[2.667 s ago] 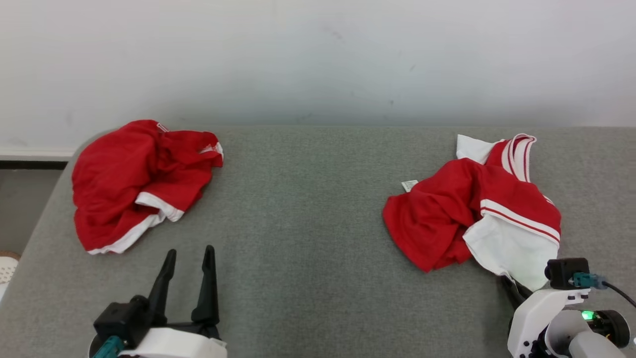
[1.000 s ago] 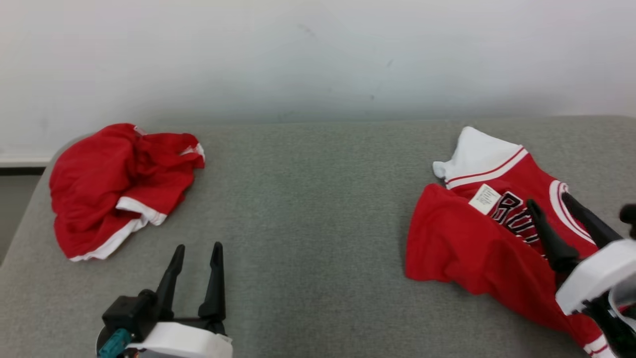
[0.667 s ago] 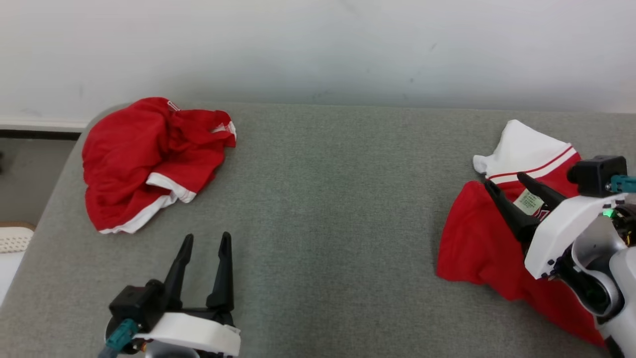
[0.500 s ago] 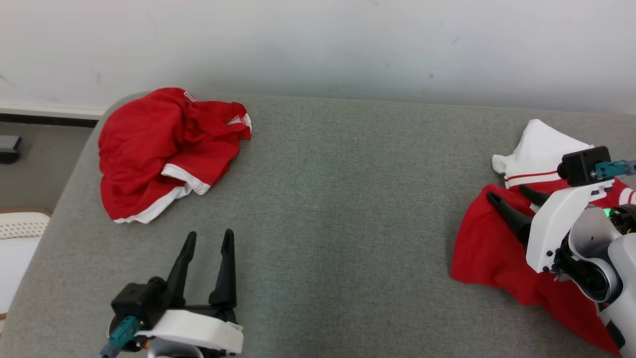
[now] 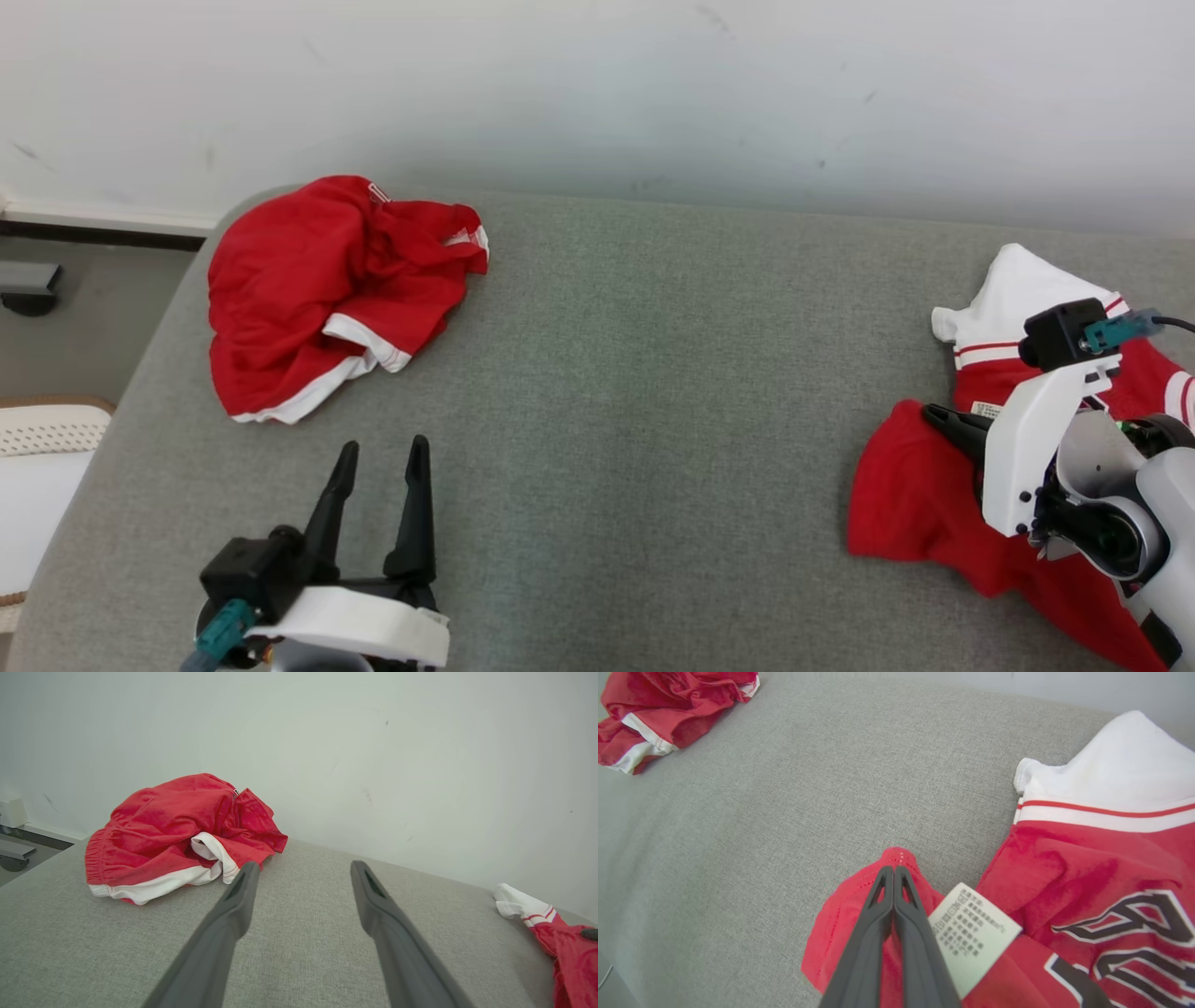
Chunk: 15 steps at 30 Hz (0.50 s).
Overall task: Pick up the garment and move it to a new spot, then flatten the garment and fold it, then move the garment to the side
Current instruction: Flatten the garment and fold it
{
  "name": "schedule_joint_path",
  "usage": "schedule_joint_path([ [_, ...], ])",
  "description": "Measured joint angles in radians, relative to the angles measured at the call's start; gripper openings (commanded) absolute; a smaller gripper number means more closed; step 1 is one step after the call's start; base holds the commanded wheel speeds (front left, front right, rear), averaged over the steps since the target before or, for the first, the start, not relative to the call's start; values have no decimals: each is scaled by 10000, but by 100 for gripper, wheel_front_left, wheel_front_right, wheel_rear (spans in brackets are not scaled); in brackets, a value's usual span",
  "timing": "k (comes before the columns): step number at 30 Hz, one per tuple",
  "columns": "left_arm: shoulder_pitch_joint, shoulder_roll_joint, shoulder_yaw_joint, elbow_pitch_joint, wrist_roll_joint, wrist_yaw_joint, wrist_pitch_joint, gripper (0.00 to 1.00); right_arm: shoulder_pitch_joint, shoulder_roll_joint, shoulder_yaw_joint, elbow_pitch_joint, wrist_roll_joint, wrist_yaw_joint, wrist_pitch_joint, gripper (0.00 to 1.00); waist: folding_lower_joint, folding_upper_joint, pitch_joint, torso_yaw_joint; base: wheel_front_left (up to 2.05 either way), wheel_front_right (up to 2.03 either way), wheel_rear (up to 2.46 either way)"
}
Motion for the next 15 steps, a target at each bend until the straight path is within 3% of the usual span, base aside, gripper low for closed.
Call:
schedule_joint_path([
  [6,92,0,58,46,36,-19,0,100,425,-79,125,-732,518,0,-499,0,0,0,-286,-84,0,0,0],
  [15,297,0,35,56,58,-44,0,100,1737,117,633,-2972,941,0,-742,0,-1,0,-646,99,0,0,0],
])
